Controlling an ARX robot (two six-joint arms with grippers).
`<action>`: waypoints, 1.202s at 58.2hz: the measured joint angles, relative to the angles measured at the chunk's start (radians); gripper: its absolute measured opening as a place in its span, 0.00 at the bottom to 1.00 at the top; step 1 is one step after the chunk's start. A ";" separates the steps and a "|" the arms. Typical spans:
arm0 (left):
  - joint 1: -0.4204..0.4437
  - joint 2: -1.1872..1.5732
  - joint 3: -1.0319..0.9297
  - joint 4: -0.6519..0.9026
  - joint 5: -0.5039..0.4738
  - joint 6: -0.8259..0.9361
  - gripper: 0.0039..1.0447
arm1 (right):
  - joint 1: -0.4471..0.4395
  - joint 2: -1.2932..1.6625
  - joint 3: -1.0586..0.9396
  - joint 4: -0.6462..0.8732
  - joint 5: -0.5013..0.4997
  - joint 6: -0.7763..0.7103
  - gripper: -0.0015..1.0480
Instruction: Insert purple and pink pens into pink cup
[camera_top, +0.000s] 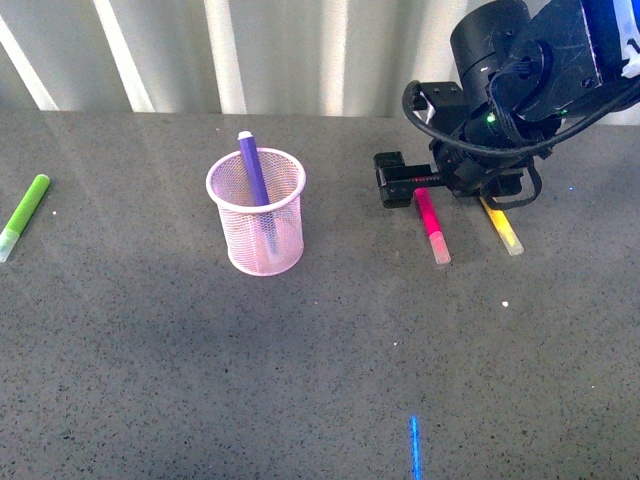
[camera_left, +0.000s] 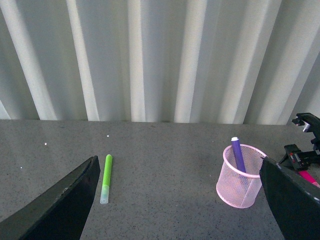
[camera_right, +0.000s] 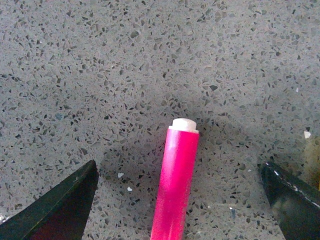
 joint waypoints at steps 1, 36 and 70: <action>0.000 0.000 0.000 0.000 0.000 0.000 0.94 | 0.001 0.002 0.002 0.000 0.002 0.001 0.93; 0.000 0.000 0.000 0.000 0.000 0.000 0.94 | 0.024 0.006 -0.014 0.034 -0.012 0.061 0.16; 0.000 0.000 0.000 0.000 0.000 0.000 0.94 | 0.082 -0.255 -0.366 0.764 -0.146 0.033 0.11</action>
